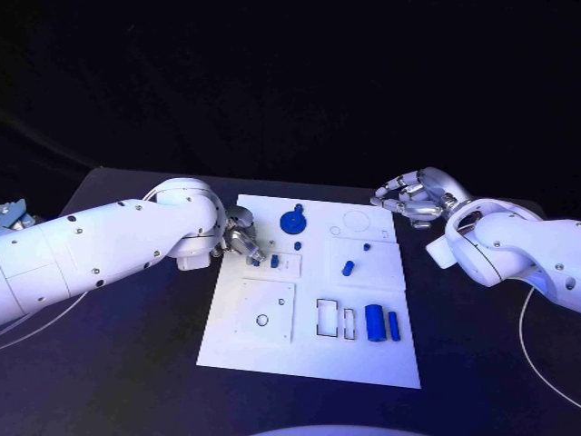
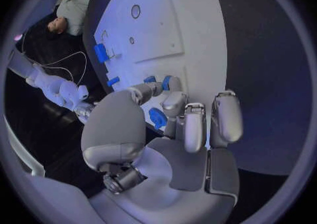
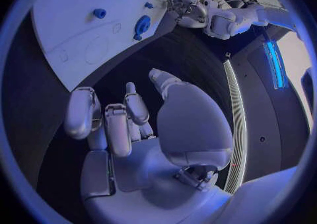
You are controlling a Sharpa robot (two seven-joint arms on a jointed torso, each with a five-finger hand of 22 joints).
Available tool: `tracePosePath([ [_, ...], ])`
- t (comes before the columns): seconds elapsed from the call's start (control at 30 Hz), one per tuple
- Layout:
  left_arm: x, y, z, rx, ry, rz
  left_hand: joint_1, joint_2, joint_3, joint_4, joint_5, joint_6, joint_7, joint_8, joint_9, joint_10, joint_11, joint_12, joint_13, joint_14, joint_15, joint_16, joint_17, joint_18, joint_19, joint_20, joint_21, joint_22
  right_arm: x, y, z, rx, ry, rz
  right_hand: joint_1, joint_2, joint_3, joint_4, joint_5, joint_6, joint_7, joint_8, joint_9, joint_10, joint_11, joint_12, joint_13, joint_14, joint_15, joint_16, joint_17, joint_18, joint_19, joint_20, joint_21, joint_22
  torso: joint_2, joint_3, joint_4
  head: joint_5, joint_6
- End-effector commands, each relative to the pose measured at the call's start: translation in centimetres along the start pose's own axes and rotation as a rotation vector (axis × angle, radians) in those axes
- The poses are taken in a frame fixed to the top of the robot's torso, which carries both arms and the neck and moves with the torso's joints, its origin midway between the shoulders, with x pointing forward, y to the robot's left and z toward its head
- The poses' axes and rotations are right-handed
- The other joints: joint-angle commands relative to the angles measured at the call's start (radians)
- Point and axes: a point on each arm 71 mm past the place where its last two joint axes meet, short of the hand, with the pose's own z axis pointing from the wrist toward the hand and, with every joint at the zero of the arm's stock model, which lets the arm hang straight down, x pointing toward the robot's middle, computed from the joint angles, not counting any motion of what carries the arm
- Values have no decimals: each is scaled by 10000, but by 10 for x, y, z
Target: Assemble the parts on the task board
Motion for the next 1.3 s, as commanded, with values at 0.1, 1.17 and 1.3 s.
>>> tracePosePath([
  [0.1, 5, -1, 2, 29, 397, 124, -110, -36, -214, 95, -64, 35, 0, -67, -39, 63, 8, 59, 25, 1011, -58, 42, 2459, -54, 53, -8, 46, 24, 1, 1, 0, -121, 125, -28, -38, 50, -27, 61, 39, -69, 4, 42, 9, -29, -25, -35, -19, 600, -85, -39, 633, 197, -63, -15, -76, -21, -11, 9, -1, -3, -10],
  [1.17, -3, 4, -5, 220, -223, -206, -140, -224, -2140, 1253, -91, 144, 32, -185, -295, -5, 37, -51, -36, 994, -41, 17, 2394, -35, 6, -6, -20, -55, 0, 0, 0, -122, 89, -17, -135, 25, -105, 158, 32, -91, 4, 53, 4, -44, -23, -47, -40, 599, -82, -45, 628, 209, -91, -15, -138, -59, -6, -4, 2, -49, 43],
  [1.3, -5, 3, -8, 424, -310, -487, -70, -286, -2328, 1330, -75, 56, 62, -220, -320, -158, 62, -257, -328, 937, -28, -66, 2181, 7, -130, 2, -111, -252, 1, 0, 0, -111, 97, -18, -135, 25, -105, 158, 32, -91, 4, 53, 4, -44, -23, -47, -40, 599, -82, -45, 628, 209, -91, -15, -138, -59, -16, -3, 13, -61, 72],
])
